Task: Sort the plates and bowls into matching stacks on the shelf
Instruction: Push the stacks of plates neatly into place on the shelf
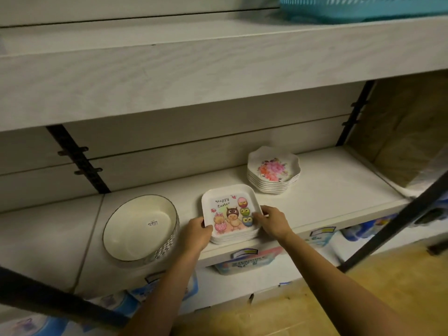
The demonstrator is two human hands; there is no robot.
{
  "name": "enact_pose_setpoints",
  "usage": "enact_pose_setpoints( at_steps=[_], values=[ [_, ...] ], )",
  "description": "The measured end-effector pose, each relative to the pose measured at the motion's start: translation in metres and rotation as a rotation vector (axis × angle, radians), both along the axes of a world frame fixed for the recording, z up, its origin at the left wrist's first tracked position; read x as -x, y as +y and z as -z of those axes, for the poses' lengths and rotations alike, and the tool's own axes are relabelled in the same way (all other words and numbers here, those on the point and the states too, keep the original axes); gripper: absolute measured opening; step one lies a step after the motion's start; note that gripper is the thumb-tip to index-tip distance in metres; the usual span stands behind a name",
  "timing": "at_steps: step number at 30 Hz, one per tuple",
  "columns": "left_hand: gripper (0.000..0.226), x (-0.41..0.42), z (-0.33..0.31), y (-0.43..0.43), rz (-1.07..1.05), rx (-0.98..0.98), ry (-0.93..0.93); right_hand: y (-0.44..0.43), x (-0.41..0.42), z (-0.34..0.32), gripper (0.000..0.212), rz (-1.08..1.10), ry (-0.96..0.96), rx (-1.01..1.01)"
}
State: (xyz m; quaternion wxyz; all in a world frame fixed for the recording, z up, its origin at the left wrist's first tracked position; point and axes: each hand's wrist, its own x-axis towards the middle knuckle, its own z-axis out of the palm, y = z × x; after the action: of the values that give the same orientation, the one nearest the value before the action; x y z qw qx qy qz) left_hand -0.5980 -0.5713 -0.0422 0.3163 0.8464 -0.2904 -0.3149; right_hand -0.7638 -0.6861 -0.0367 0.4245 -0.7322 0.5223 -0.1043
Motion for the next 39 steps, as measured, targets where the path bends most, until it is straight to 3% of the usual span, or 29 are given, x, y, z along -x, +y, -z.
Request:
enact_pose_setpoints(
  at_steps=[5,9,14,21,29,39],
  values=[
    [0.047,0.002,-0.026,-0.024,-0.076,0.089,-0.192,-0.009,0.022,-0.014,0.045,0.178,-0.177,-0.033],
    [0.047,0.018,-0.054,-0.067,-0.068,0.231,-0.050,-0.045,0.051,-0.023,0.032,0.306,-0.286,-0.044],
    [0.043,0.041,-0.075,-0.124,0.059,0.141,0.032,-0.099,0.073,-0.035,0.054,0.373,-0.358,-0.209],
    [0.043,0.040,-0.052,-0.193,0.120,-0.074,-0.084,-0.150,0.058,-0.032,0.068,0.156,-0.229,-0.282],
    [0.034,0.057,-0.046,-0.214,0.038,-0.131,-0.304,-0.183,0.053,-0.016,0.057,0.029,-0.124,-0.261],
    [0.029,0.108,-0.047,-0.202,0.041,-0.155,-0.348,-0.217,0.101,-0.009,0.057,-0.071,-0.075,-0.219]
  ],
)
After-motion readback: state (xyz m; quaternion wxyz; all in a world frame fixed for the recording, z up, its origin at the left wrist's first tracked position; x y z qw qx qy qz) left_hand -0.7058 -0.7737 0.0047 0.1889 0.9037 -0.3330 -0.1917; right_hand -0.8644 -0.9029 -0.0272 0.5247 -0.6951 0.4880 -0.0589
